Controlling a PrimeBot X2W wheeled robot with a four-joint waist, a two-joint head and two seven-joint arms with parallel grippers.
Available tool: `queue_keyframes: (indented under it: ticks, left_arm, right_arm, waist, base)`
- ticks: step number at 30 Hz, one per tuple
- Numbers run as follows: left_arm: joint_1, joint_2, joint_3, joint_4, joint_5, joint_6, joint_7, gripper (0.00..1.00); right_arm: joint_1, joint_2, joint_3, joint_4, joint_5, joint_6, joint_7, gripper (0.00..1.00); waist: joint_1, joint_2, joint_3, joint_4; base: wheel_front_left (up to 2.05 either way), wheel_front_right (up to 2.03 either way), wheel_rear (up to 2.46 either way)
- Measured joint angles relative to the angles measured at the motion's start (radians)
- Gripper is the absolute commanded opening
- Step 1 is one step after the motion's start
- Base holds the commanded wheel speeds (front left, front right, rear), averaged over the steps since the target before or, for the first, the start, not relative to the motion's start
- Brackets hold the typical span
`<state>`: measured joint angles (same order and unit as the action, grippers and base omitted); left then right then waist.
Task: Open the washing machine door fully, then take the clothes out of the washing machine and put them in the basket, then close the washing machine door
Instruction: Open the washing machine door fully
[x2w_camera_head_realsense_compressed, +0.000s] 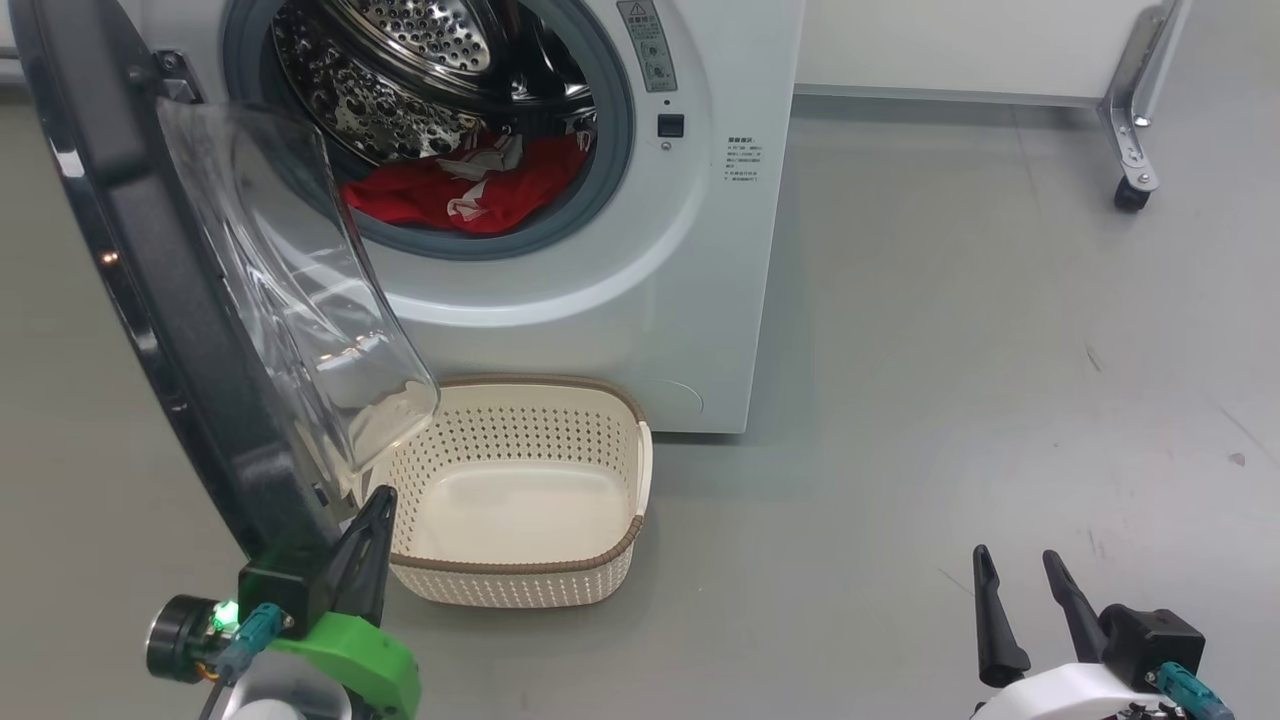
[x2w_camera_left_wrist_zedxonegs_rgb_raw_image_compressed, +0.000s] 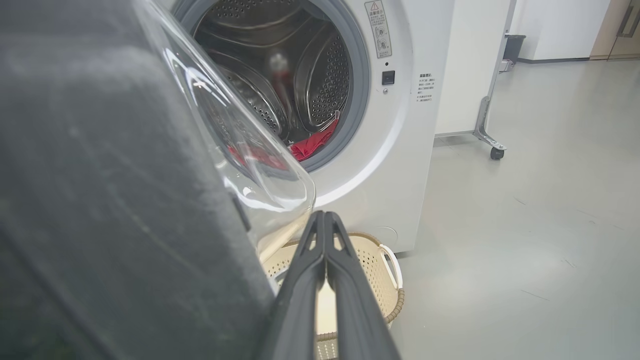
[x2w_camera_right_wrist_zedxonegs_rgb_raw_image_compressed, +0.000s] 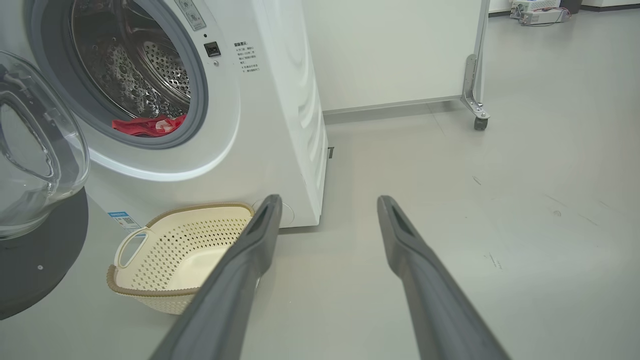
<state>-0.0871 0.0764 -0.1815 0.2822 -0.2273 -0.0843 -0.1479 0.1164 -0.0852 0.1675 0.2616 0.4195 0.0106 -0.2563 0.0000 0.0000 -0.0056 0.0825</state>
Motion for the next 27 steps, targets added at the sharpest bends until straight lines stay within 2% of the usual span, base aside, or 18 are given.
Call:
queue_keyframes:
  ticks: [10,27]
  left_arm:
    - [-0.008,-0.003,-0.009,0.011,0.000,0.000,-0.005,0.00]
    - [-0.027,-0.004,0.003,0.051,-0.009,0.000,-0.021,0.00]
  right_arm:
    - [0.000,0.007,-0.013,0.000,-0.004,0.006,0.000,1.00]
    - [-0.001,0.014,-0.012,0.011,-0.026,0.014,0.000,1.00]
  waist:
    - [0.0000,0.0000,0.017,0.043]
    - [0.0000,0.0000,0.029,0.158]
  base:
    - [0.00,0.00,0.00]
    - [0.00,0.00,0.00]
